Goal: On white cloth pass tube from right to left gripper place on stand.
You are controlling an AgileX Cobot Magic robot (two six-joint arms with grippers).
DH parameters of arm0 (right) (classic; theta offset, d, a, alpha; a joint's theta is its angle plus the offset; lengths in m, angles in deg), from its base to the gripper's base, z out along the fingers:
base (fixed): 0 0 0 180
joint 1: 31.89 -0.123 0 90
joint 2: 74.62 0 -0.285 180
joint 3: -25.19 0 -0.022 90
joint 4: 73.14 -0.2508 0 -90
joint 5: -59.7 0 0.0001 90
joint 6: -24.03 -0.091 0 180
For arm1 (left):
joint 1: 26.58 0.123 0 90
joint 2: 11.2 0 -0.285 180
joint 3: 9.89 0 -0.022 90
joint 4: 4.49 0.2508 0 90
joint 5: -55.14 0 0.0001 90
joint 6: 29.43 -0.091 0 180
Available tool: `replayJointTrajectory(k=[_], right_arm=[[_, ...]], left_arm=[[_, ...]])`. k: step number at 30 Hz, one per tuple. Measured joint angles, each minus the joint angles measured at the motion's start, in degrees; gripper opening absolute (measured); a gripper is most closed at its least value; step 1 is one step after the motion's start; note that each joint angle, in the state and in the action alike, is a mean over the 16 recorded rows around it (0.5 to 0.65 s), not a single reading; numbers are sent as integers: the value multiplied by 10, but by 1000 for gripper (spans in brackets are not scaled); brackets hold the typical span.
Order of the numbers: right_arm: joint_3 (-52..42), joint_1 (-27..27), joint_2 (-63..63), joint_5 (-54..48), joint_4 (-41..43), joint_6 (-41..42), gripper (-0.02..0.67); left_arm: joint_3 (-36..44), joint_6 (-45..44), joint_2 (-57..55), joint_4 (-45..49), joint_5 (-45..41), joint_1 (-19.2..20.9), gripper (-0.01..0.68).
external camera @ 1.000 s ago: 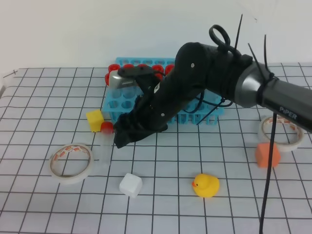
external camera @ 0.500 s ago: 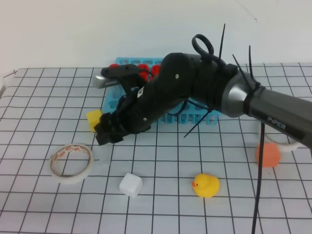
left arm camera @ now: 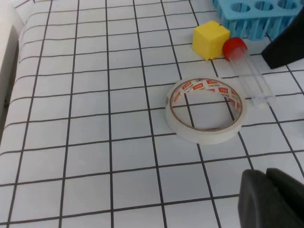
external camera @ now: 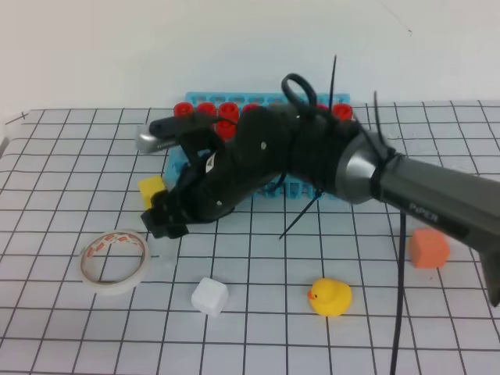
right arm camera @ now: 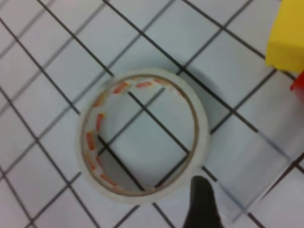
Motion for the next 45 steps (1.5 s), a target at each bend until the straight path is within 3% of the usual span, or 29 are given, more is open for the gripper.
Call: replayJointTrajectory(k=[26, 45], right_arm=[[1, -21, 42, 17, 53, -19, 447], [3, -23, 41, -7, 81, -19, 234]], left_arm=[[0, 0, 0, 0, 0, 0, -1], [0, 0, 0, -1, 0, 0, -1]])
